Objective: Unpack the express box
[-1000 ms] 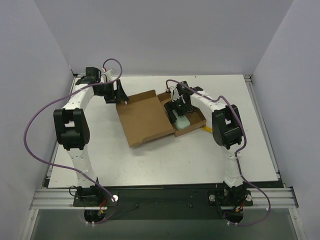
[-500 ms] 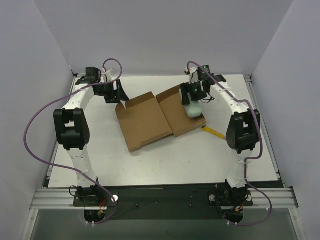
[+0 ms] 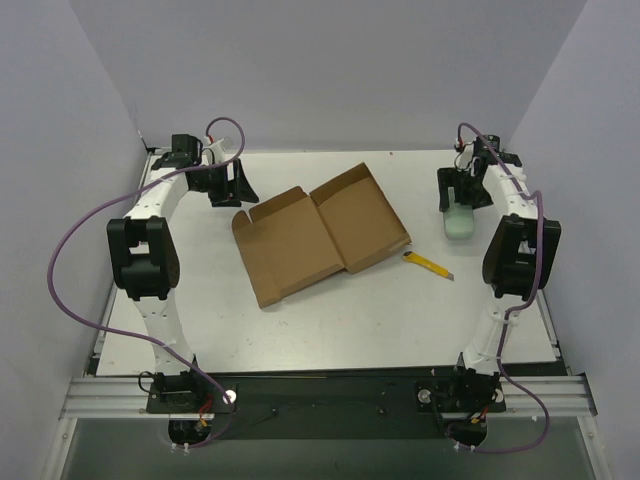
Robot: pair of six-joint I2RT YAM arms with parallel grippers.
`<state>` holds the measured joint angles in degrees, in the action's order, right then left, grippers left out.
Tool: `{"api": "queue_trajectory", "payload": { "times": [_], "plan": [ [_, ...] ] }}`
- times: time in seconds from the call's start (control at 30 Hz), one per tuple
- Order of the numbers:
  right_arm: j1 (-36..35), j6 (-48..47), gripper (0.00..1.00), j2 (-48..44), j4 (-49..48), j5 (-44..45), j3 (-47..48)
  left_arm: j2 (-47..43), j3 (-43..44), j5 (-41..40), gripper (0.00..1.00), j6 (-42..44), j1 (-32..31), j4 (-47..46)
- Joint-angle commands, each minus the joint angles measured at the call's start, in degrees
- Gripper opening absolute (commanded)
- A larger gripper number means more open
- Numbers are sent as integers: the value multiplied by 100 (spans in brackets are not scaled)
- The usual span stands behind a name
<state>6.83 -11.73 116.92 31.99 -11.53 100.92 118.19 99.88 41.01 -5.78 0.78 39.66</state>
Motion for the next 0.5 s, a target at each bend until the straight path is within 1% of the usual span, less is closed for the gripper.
{"api": "queue_trajectory", "payload": {
  "times": [0.0, 0.03, 0.13, 0.2, 0.23, 0.3, 0.4, 0.47],
  "plan": [
    [-217, 144, 88, 216, 220, 360, 41, 2, 137, 65, 83, 51, -34, -55],
    [-235, 170, 95, 295, 220, 449, 102, -15, 137, 56, 83, 77, -34, -29],
    [-288, 232, 100, 366, 220, 669, 226, -59, 129, 29, 83, 147, -34, 7],
    [-279, 329, 100, 366, 238, 774, 305, -77, 120, -32, 83, 182, -25, 42],
    [-287, 346, 100, 244, 238, 758, 331, -94, 120, -41, 83, 235, -199, 59],
    [-357, 416, 100, 68, 194, 696, 419, -103, 225, -137, 83, 340, -218, 138],
    [-612, 671, 100, -327, 53, 1108, 524, -112, 593, -470, 83, 717, -244, 270],
    [-787, 873, 100, -503, 97, 1731, 638, -68, 926, -980, 84, 1017, -253, 332]
  ]
}}
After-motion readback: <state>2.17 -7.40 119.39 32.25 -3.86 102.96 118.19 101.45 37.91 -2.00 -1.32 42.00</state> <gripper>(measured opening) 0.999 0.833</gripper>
